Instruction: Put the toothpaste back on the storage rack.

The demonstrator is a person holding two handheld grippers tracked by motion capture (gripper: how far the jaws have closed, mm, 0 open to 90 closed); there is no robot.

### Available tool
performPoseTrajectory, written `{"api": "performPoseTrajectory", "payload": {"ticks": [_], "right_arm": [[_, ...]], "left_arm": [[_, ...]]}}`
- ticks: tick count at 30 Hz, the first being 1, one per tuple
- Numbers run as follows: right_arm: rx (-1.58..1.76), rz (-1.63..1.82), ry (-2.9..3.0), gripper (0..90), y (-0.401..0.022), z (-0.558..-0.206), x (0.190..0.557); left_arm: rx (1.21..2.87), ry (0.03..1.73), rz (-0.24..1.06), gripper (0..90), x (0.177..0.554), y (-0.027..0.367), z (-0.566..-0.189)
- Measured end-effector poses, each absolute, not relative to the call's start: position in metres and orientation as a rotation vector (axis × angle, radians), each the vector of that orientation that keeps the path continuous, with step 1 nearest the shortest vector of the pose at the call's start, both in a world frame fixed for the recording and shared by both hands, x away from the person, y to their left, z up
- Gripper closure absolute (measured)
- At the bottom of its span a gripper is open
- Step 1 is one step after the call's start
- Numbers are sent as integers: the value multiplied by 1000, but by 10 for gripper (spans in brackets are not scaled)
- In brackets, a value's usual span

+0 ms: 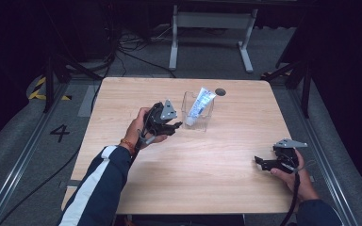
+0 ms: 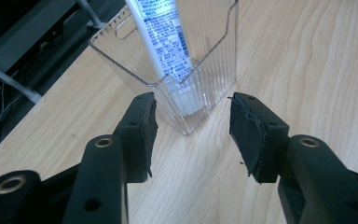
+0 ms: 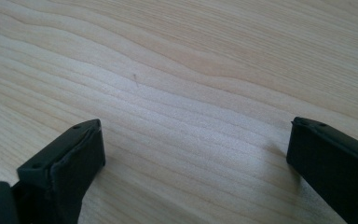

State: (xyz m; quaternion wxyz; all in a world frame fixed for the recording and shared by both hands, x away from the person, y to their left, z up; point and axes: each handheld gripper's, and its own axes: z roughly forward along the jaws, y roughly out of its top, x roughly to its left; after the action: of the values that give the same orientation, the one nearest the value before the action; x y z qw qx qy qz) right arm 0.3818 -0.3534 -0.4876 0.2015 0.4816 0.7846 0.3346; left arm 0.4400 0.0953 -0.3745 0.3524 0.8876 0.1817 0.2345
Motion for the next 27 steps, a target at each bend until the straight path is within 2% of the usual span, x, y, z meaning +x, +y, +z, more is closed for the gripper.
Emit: {"api": "performPoseTrajectory", "payload": {"ticks": [12, 27], "right_arm": [[1345, 935, 2192, 44, -353, -488, 382], [1345, 934, 2191, 44, -353, -488, 382]], "left_arm": [[2331, 452, 636, 499, 425, 115, -378], [2398, 517, 683, 470, 406, 156, -399]]}}
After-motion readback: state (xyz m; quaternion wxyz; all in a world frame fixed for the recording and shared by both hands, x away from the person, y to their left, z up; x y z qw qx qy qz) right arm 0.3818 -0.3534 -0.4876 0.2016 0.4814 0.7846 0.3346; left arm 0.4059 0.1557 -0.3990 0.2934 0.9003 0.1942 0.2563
